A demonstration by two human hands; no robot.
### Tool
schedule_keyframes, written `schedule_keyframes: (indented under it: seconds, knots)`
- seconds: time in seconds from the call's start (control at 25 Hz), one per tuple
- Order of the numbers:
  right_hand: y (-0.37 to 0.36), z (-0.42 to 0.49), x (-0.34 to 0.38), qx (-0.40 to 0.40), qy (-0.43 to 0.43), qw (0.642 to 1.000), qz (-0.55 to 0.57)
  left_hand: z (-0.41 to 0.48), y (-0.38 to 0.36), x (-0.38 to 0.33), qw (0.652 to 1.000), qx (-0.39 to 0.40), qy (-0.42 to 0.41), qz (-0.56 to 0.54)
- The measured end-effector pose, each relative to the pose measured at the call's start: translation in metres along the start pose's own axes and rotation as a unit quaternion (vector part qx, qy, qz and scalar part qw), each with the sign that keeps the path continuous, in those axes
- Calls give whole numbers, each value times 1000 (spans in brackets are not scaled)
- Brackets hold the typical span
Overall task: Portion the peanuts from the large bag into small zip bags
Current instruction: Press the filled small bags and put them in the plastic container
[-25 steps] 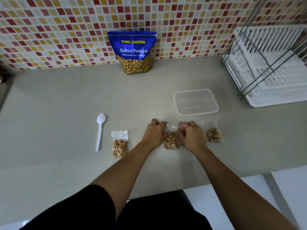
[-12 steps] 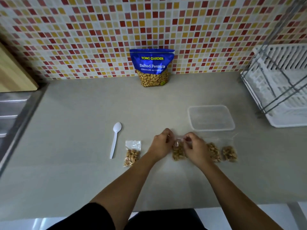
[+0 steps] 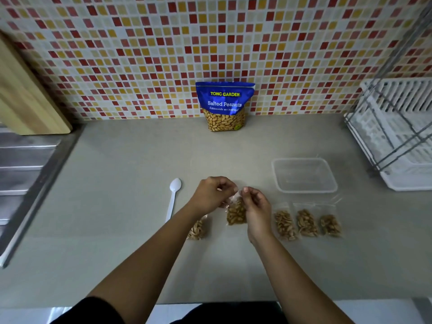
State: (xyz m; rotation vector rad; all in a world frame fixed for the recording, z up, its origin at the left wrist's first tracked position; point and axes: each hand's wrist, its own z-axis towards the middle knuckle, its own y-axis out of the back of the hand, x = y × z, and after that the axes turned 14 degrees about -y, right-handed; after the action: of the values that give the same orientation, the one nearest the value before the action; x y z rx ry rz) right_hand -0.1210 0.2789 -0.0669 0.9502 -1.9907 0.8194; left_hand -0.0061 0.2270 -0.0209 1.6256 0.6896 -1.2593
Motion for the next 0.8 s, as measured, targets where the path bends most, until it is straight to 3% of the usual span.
schedule_keyframes:
  seconds: [0.16, 0.32, 0.68, 0.8]
  knots:
    - [-14, 0, 3, 4, 21, 1000, -3, 2, 8, 3, 996, 4, -42, 79]
    - [-25, 2, 3, -76, 66, 994, -29, 6, 10, -1, 981, 3, -84, 177]
    - [-23, 6, 7, -124, 121, 979, -111, 2, 20, 5, 968, -11, -106, 228]
    - [-21, 8, 2, -99, 85, 986, -100, -4, 21, 11, 981, -30, -63, 183]
